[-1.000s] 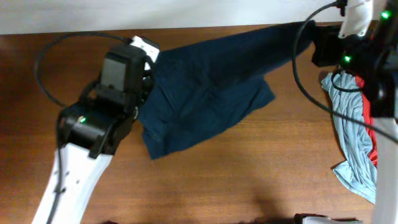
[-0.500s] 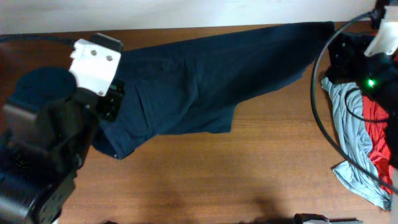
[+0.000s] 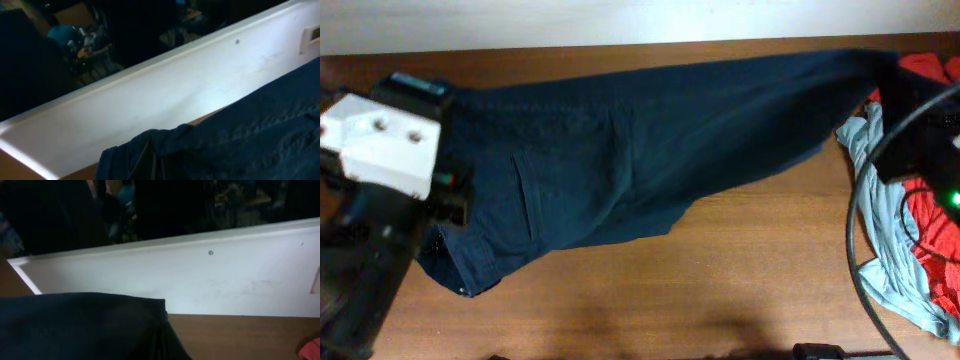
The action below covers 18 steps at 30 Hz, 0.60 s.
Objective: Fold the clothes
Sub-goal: 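Lift the shorts with both grippers, stretch and lay them flat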
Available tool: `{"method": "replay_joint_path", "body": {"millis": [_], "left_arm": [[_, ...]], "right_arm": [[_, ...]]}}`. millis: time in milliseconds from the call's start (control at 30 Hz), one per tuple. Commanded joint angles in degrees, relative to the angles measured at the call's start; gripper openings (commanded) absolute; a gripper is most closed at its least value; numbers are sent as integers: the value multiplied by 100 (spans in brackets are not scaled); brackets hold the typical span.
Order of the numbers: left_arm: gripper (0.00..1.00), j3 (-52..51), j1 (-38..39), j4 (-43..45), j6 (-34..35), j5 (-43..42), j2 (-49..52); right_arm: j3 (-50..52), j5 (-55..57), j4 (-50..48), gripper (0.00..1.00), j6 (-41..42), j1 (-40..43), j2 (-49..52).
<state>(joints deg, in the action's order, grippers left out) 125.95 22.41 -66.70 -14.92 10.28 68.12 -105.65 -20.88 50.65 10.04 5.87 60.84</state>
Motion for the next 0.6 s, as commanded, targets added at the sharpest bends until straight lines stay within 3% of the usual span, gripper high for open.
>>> {"method": "replay_joint_path", "body": {"millis": [0, 300, 567], "left_arm": [[0, 136, -81, -144, 463, -7, -35], [0, 133, -83, -826, 855, 22, 538], [0, 133, -227, -1043, 1108, 883, 2146]], "right_arm": [[-127, 326, -35, 4, 260, 92, -177], [-240, 306, 59, 4, 614, 90, -114], [-236, 98, 468, 4, 695, 90, 1115]]}}
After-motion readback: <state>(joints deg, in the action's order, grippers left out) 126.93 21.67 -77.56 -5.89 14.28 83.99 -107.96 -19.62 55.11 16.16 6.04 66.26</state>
